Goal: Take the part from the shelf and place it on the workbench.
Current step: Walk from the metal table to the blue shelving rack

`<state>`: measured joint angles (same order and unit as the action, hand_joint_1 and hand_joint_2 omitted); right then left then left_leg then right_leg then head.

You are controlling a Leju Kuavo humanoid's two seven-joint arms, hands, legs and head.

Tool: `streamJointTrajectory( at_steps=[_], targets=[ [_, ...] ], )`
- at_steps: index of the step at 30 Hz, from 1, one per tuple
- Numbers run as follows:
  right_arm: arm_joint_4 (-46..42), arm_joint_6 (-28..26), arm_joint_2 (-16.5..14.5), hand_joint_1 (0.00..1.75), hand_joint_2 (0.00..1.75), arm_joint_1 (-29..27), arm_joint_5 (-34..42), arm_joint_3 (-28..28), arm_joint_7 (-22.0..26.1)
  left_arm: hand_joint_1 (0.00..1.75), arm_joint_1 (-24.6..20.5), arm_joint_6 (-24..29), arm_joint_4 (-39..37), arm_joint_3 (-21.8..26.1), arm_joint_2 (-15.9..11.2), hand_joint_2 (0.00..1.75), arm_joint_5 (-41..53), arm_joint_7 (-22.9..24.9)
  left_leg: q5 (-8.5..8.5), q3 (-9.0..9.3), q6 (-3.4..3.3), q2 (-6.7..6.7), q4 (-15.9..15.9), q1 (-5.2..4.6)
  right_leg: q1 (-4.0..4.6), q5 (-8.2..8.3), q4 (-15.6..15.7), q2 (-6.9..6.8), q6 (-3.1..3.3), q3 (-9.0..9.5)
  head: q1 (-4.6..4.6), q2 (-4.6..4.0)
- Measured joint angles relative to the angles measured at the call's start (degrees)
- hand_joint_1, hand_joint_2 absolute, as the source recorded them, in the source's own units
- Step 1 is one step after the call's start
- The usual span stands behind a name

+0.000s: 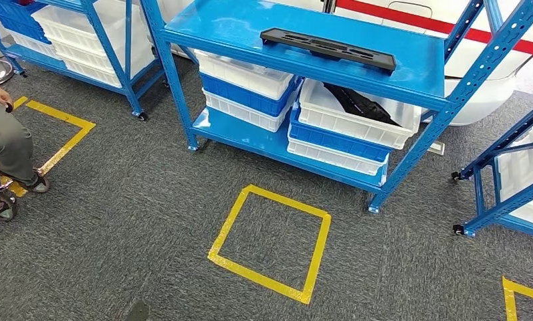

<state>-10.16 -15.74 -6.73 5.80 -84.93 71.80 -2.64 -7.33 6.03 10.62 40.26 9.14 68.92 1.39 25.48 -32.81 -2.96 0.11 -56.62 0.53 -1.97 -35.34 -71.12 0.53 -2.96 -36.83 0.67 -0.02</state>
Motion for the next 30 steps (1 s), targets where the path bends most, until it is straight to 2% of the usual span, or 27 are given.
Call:
streamJointTrajectory(
  at_steps=[1,2,3,4,6,7,8,9,11,12,14,15,16,17,18,20,21,22,24,26,27,28,30],
  targets=[
    [0.0,0.0,0.03,0.0,0.0,-0.07,0.03,-0.02,0.01,0.0,0.03,-0.02,0.0,0.0,0.02,0.0,0.0,0.03,0.13,0.14,-0.19,-0.01,-0.01,-0.31,0.24,-0.31,-2.13,0.0,-0.1,-1.48,-0.01,0.0],
    [0.0,0.0,0.07,0.0,0.0,-0.14,0.05,-0.02,0.01,0.0,0.05,-0.02,0.0,0.0,0.04,0.0,0.0,0.05,0.27,0.36,-0.36,-0.06,-0.01,-0.62,0.57,0.46,-1.87,-0.01,-0.34,-1.79,-0.03,0.0],
    [0.0,0.0,0.1,0.0,0.0,-0.17,0.07,-0.03,0.01,0.0,0.06,-0.02,0.0,0.01,0.06,0.0,0.0,0.07,0.43,0.66,-0.48,-0.1,-0.01,-0.94,0.94,2.13,0.79,-0.01,-0.55,-0.85,-0.05,0.0],
    [0.0,0.0,0.14,0.0,0.0,-0.17,0.1,-0.05,0.01,0.0,0.07,-0.02,0.0,0.01,0.08,0.0,-0.01,0.08,0.62,0.98,-0.57,-0.14,-0.01,-1.18,1.32,4.25,5.02,-0.09,-0.56,0.92,-0.07,0.0],
    [0.01,0.0,0.27,0.0,0.0,-0.17,0.17,-0.11,0.0,0.0,0.01,0.01,-0.01,0.02,0.16,0.0,-0.04,0.08,1.09,1.51,-0.46,-0.21,-0.11,-1.75,2.01,7.63,12.12,-0.26,0.43,4.04,-0.04,0.0],
    [0.01,0.0,0.32,0.0,0.0,-0.18,0.21,-0.14,0.0,0.0,0.0,0.03,-0.02,0.02,0.2,0.0,-0.05,0.09,1.26,1.62,-0.33,-0.25,-0.16,-1.91,2.26,8.45,13.79,-0.34,1.12,4.78,-0.02,0.0],
    [0.01,0.0,0.37,0.0,0.0,-0.19,0.25,-0.15,0.0,0.0,0.0,0.07,-0.03,0.03,0.25,0.0,-0.06,0.1,1.35,1.66,-0.14,-0.29,-0.19,-2.01,2.47,8.77,14.2,-0.35,1.73,4.96,-0.02,0.0],
    [0.01,0.0,0.34,0.0,0.0,-0.18,0.28,-0.16,0.0,0.0,0.01,0.15,-0.03,0.03,0.24,0.0,-0.07,0.13,1.42,1.68,0.06,-0.31,-0.2,-2.03,2.32,8.97,14.45,-0.33,2.17,5.12,-0.09,0.0],
    [0.01,0.0,0.21,0.0,0.0,-0.16,0.34,-0.17,0.0,0.0,0.01,0.39,0.02,0.04,0.17,0.0,-0.07,0.19,2.15,1.42,0.58,-0.34,-1.12,-1.85,1.65,9.22,15.05,-0.32,2.95,5.69,-0.07,0.0],
    [0.01,0.0,0.12,0.0,0.0,-0.13,0.38,-0.17,0.0,0.0,-0.01,0.5,0.05,0.04,0.13,0.0,-0.09,0.22,3.25,0.7,0.96,-0.35,-2.9,-1.69,1.23,9.29,15.4,-0.32,3.38,6.07,-0.01,0.0],
    [0.0,0.0,0.08,0.0,0.0,-0.09,0.44,-0.18,0.0,0.0,-0.01,0.59,0.05,0.04,0.09,0.0,-0.14,0.27,6.52,-2.67,1.9,-0.36,-9.67,-0.98,1.05,9.19,15.63,-0.35,4.02,6.53,0.13,0.0],
    [0.0,0.0,0.07,0.0,0.0,-0.09,0.48,-0.18,-0.01,0.0,0.02,0.58,0.05,0.05,0.08,0.0,-0.21,0.29,7.81,-4.77,2.39,-0.34,-13.33,-0.54,1.05,9.11,15.62,-0.33,4.09,6.62,0.14,0.0],
    [0.0,0.01,0.07,0.0,0.0,-0.12,0.53,-0.18,-0.02,0.0,0.06,0.57,0.04,0.07,0.07,0.0,-0.29,0.32,8.22,-6.39,2.83,-0.32,-15.74,-0.11,1.04,9.01,15.61,-0.29,4.1,6.7,0.14,0.0],
    [0.0,0.04,0.06,0.0,0.0,-0.16,0.57,-0.18,-0.03,0.0,0.09,0.57,0.04,0.1,0.04,0.0,-0.37,0.35,7.43,-7.04,3.22,-0.29,-16.08,0.31,0.99,8.91,15.57,-0.22,4.01,6.79,0.14,0.0],
    [0.0,0.08,0.04,0.0,0.0,-0.19,0.6,-0.17,-0.04,0.0,0.1,0.59,0.04,0.13,0.02,0.0,-0.45,0.38,5.55,-6.44,3.5,-0.26,-14.05,0.69,0.9,8.76,15.52,-0.12,3.83,6.94,0.15,0.0],
    [0.0,0.18,-0.03,0.0,0.0,-0.19,0.61,-0.17,-0.04,0.0,0.08,0.63,0.04,0.18,-0.05,0.0,-0.48,0.4,1.29,-2.84,3.79,-0.27,-6.09,1.2,0.79,8.34,15.37,0.07,3.26,7.32,0.16,0.0],
    [0.0,0.2,-0.06,0.0,0.0,-0.16,0.61,-0.17,-0.04,0.0,0.04,0.64,0.04,0.19,-0.07,0.0,-0.48,0.4,0.16,-1.26,3.67,-0.32,-2.84,1.21,0.9,8.11,15.3,0.12,2.91,7.3,0.14,0.0],
    [0.0,0.21,-0.08,0.0,0.0,-0.14,0.61,-0.17,-0.04,0.0,0.01,0.65,0.04,0.19,-0.07,0.0,-0.48,0.4,-0.15,-0.33,3.39,-0.37,-0.98,1.08,1.02,7.92,15.25,0.14,2.55,7.21,0.12,0.0],
    [0.0,0.22,-0.13,0.0,0.0,-0.11,0.61,-0.17,-0.05,0.0,0.03,0.66,0.04,0.22,-0.07,0.0,-0.48,0.42,0.27,-0.04,2.47,-0.42,-0.38,0.56,1.12,7.72,15.44,0.14,1.76,6.98,0.1,0.0],
    [0.0,0.22,-0.2,0.0,0.0,-0.09,0.63,-0.17,-0.06,0.0,0.05,0.66,0.04,0.3,-0.03,0.0,-0.48,0.43,0.12,0.39,1.4,-0.37,0.18,0.54,1.05,7.29,14.83,0.06,1.12,6.92,0.08,0.0],
    [0.0,0.22,-0.21,0.0,0.0,-0.05,0.65,-0.17,-0.06,0.0,0.03,0.68,0.04,0.34,-0.03,0.0,-0.46,0.43,0.0,0.63,0.91,-0.29,0.47,0.58,1.03,6.48,13.26,0.01,1.08,6.29,0.02,0.0],
    [0.0,0.22,-0.21,0.0,0.0,-0.03,0.67,-0.17,-0.06,0.0,0.01,0.7,0.04,0.38,-0.02,0.0,-0.43,0.43,-0.05,0.84,0.52,-0.2,0.67,0.63,0.99,5.1,10.33,-0.04,1.27,4.9,-0.07,0.0],
    [0.0,0.22,-0.18,0.0,0.0,-0.07,0.71,-0.17,-0.07,0.0,0.0,0.74,0.04,0.46,-0.04,0.0,-0.32,0.45,0.21,1.01,0.1,-0.05,0.63,0.41,0.81,1.85,2.24,-0.07,1.64,0.43,-0.19,0.0]
  ],
)
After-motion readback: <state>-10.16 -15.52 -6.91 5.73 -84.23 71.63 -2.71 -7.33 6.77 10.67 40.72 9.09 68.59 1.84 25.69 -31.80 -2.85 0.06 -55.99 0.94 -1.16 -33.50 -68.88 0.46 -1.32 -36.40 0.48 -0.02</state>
